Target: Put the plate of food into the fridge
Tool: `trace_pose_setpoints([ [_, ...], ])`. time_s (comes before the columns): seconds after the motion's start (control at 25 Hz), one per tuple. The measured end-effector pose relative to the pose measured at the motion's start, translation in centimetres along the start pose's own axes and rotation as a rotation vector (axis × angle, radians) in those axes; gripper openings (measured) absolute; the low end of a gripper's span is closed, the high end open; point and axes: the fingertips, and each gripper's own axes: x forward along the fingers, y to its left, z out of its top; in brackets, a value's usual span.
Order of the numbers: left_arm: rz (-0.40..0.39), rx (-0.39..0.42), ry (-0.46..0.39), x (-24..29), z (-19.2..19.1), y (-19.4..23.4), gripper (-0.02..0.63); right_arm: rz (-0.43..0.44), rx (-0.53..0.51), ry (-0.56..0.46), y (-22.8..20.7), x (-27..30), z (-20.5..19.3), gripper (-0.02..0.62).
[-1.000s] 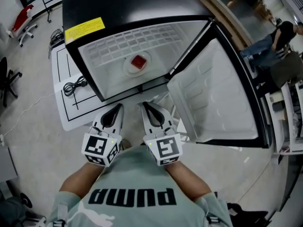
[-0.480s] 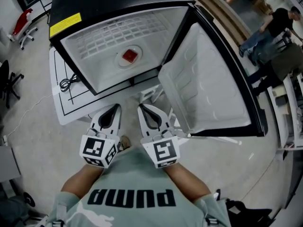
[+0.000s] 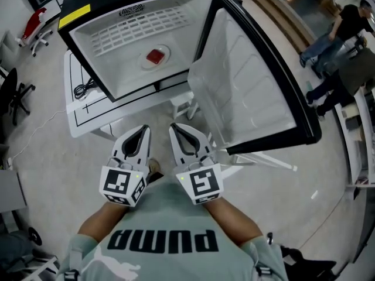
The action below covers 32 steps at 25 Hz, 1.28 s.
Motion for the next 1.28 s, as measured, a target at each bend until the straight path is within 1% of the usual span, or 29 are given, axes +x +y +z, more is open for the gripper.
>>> trace_pose_setpoints([
  [0.28,0.022,0.012,-0.018,-2.4,-0.8,-4.5,0.005,0.047,0.008,-0.021,0.6,-4.5,-0.4,0.005],
  [0.52,0.052,0.027,-0.02,-4.8,-1.8,-8.5,0.005,0.09,0.024,-0.025,1.7,-8.8,-1.3,0.005],
  [0.76,0.088,0.024,-0.008,-7.1,-3.2,-11.5,0.006,0.11,0.038,-0.019,2.5,-12.9,-2.5,0.005],
  [0.96,0.109,0.026,-0.003,-8.6,-4.0,-13.3,0.006,0.117,0.058,-0.016,2.9,-15.4,-3.3,0.005],
  [1.28,0.138,0.03,0.004,-11.6,-5.0,-14.1,0.006,0.143,0.073,0.003,5.2,-17.2,-4.2,0.005],
])
